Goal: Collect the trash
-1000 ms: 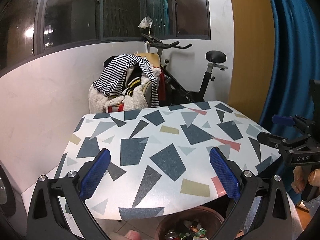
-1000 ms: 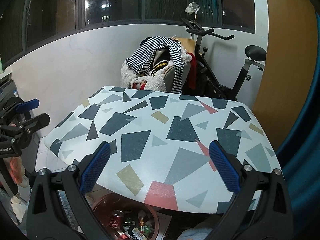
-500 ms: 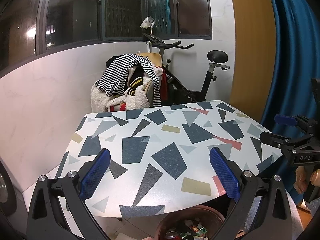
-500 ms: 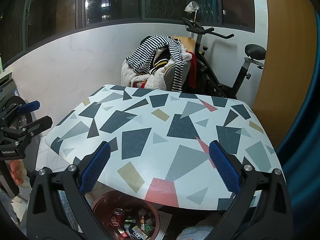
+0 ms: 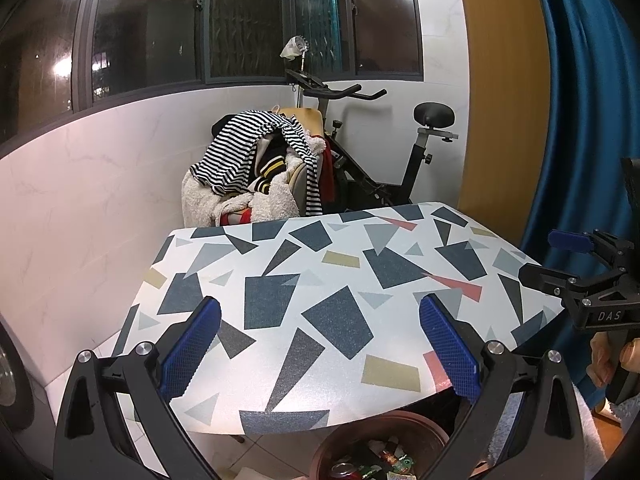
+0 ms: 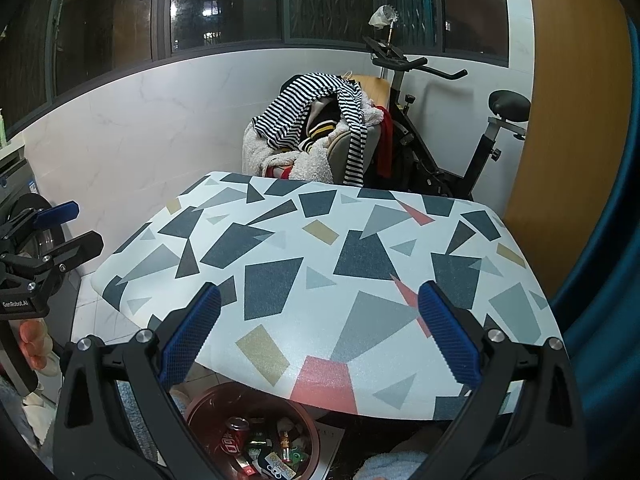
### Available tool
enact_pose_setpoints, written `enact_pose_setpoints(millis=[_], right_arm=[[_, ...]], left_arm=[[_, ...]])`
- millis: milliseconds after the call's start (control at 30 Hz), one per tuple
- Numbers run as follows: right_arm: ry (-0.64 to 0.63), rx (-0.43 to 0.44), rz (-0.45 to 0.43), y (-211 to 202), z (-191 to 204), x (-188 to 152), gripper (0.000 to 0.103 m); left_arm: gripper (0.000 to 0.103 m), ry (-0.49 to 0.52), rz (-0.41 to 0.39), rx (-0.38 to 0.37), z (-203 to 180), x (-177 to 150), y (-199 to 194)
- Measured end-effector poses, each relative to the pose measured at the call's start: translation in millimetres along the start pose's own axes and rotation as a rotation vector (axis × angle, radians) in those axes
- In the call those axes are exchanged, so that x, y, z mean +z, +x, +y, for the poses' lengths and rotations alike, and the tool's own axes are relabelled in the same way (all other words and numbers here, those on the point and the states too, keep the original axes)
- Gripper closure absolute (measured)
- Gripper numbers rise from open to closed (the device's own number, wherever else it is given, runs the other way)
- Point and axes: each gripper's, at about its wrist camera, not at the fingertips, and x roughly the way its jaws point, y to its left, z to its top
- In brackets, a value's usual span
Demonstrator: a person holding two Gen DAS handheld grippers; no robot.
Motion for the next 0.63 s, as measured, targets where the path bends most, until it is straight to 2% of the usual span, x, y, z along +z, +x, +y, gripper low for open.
enact_pose_setpoints(millis=[500,633], right_arm=[[-0.003,-0.003,0.0,-3.8,1.8,-2.0,0.006],[-0.003,-0.004,0.001,-5.9,3.4,-1.6,0.006]], left_arm=[[0.006,0.003,-0.004,0.012,-0.5,0.5,-5.2],[0.006,-0.011,0.017,-0.02,3.9,1.3,-3.1]])
